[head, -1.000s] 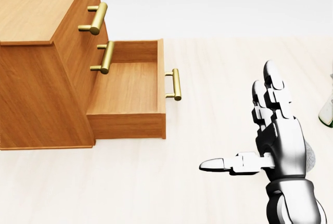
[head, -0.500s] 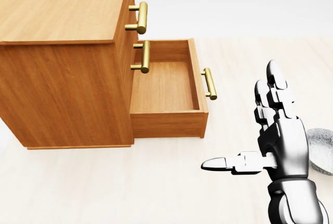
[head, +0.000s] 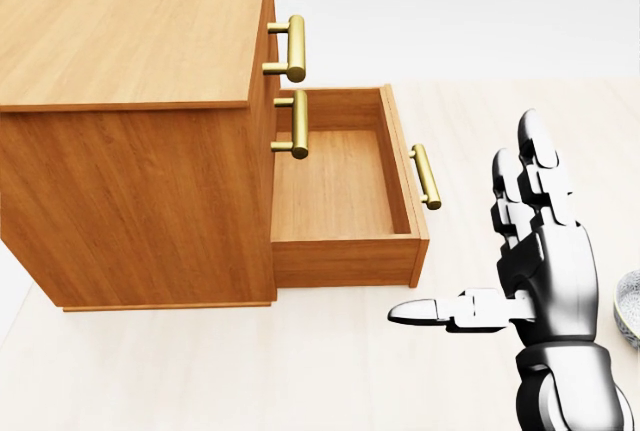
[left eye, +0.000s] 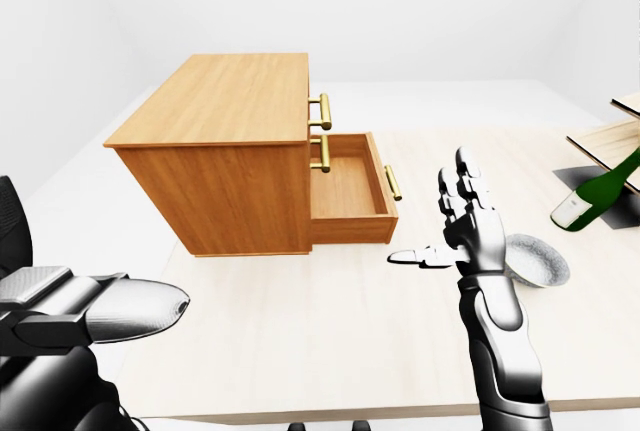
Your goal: Put the bowl on top of the cabinet.
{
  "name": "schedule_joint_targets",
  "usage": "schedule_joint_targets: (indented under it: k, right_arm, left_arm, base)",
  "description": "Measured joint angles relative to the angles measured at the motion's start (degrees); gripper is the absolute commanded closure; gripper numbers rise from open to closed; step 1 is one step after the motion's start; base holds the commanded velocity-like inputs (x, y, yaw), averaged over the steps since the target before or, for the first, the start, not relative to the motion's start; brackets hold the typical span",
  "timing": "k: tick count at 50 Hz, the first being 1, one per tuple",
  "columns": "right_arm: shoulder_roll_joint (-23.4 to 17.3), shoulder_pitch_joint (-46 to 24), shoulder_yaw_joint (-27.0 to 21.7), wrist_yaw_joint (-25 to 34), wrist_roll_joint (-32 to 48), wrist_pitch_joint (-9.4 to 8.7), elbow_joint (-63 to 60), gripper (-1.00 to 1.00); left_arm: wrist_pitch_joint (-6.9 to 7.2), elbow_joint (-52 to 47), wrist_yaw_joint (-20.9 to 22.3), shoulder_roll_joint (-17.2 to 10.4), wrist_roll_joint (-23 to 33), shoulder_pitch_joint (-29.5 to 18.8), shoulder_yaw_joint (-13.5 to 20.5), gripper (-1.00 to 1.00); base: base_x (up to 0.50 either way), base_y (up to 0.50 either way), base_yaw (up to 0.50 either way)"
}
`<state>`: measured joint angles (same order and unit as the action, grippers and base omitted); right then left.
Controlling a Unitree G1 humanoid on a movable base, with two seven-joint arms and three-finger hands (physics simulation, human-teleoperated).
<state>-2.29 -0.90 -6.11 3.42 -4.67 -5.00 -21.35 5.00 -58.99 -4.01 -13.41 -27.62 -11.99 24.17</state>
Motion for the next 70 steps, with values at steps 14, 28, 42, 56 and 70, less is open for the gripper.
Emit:
schedule_joint_targets:
  k: [14, 28, 42, 56, 70]
  right_arm:
    - [0.1, -0.1, 0.1, -0.1, -0.2, 0.0, 0.4, -1.0]
    - [-0.3, -0.4, -0.2, -0.3, 0.0, 0.0, 0.7, -1.0]
    - [-0.5, -0.8, 0.1, -0.7, 2.1, 0.0, 0.2, -1.0]
    - [-1.0, -2.2, -0.6, -0.9, 3.2, 0.0, -0.2, -1.0]
    - [-2.1, -4.2, -1.6, -1.3, 5.0, 0.0, -0.1, -1.0]
  left_arm:
    - [0.0, 0.0, 0.0, 0.1, 0.2, 0.0, -0.2, -1.0]
    - [0.0, -0.2, 0.2, 0.3, 0.4, 0.0, -0.4, -1.0]
    - [0.0, -0.5, -0.6, -0.3, -1.1, -0.5, 0.5, -1.0]
    - [0.0, -0.6, -1.4, -0.9, -2.4, -0.5, 0.9, -1.0]
    - [0.0, -0.7, -1.7, -1.0, -2.8, -0.5, 1.0, -1.0]
  base:
    - [-0.01, -0.23, 0.0]
    - [0.0, -0.02, 0.0]
    - [0.0, 0.0, 0.0]
    - [0.16, 0.0, 0.0]
    - [0.0, 0.0, 0.0]
